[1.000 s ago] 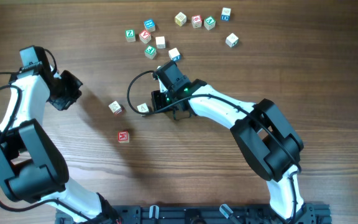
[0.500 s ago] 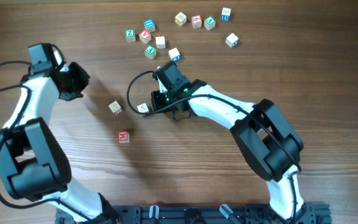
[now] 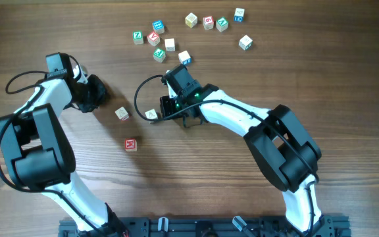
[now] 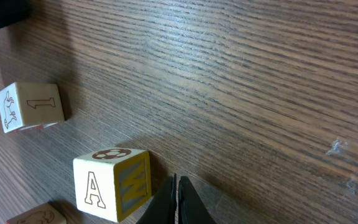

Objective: Form a circle

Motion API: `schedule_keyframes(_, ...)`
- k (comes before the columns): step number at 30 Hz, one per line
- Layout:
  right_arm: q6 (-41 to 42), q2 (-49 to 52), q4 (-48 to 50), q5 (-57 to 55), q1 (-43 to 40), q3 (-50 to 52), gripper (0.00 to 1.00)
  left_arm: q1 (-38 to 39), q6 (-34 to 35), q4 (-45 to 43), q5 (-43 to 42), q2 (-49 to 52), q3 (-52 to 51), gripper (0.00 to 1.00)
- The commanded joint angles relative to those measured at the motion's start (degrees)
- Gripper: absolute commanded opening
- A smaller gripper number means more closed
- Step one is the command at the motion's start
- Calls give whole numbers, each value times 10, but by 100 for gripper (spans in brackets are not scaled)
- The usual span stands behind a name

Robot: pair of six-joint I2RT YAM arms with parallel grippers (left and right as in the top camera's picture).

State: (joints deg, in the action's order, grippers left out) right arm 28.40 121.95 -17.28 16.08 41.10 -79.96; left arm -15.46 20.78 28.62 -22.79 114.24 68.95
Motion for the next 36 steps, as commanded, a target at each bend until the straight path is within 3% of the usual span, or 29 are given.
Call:
schedule_keyframes(1,1,14,-4,18,3,1,5,0,-11,17,-23,7,-5,4)
schedule_keyframes(20,-15,42,24,97,7,1,5,0,-11,98,-23,7,-5,4)
schedule_keyframes(36,-34,42,34,137,7,1,4,0,-11,114,-23,7,-5,4)
